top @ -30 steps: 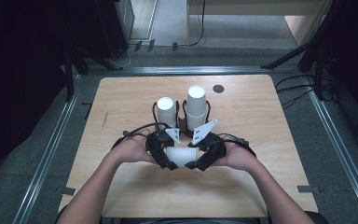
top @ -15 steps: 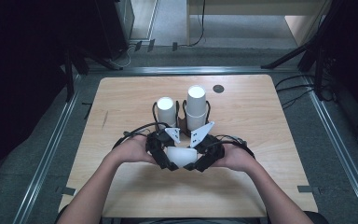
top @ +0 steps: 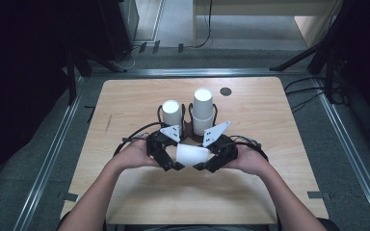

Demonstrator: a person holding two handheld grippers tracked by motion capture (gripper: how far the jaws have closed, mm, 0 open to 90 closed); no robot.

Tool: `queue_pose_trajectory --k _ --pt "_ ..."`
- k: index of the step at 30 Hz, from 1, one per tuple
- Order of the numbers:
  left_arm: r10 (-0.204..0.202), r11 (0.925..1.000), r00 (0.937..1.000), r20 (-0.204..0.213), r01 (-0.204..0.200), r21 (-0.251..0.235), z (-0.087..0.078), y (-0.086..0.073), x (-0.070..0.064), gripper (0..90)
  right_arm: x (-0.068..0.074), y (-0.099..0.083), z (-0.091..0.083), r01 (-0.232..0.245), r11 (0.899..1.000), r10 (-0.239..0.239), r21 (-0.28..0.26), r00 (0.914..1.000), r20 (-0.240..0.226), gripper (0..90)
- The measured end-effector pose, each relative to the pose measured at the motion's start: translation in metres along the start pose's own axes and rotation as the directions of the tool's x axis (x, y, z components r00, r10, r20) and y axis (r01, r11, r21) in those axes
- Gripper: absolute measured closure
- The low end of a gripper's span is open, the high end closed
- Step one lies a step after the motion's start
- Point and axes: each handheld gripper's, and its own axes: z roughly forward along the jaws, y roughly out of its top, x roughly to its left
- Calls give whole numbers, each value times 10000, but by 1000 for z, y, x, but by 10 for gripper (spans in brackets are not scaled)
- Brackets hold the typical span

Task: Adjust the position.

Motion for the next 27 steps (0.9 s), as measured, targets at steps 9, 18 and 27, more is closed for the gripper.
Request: queue_pose_trajectory --k 9,18,27 --pt "-277 9984 9990 347 294 -480 -1 -9 0 89 -1 -1 -11 -123 9994 124 -339 9999 54 334" --pt "-762 9894 9961 450 811 -1203 -3 -21 5 90 -3 -4 -19 -294 9982 298 -513 9995 75 333" --pt "-947 9648 9944 465 1032 -2420 -9 -22 2 91 -3 -5 -24 -300 9963 309 -810 9995 87 332"
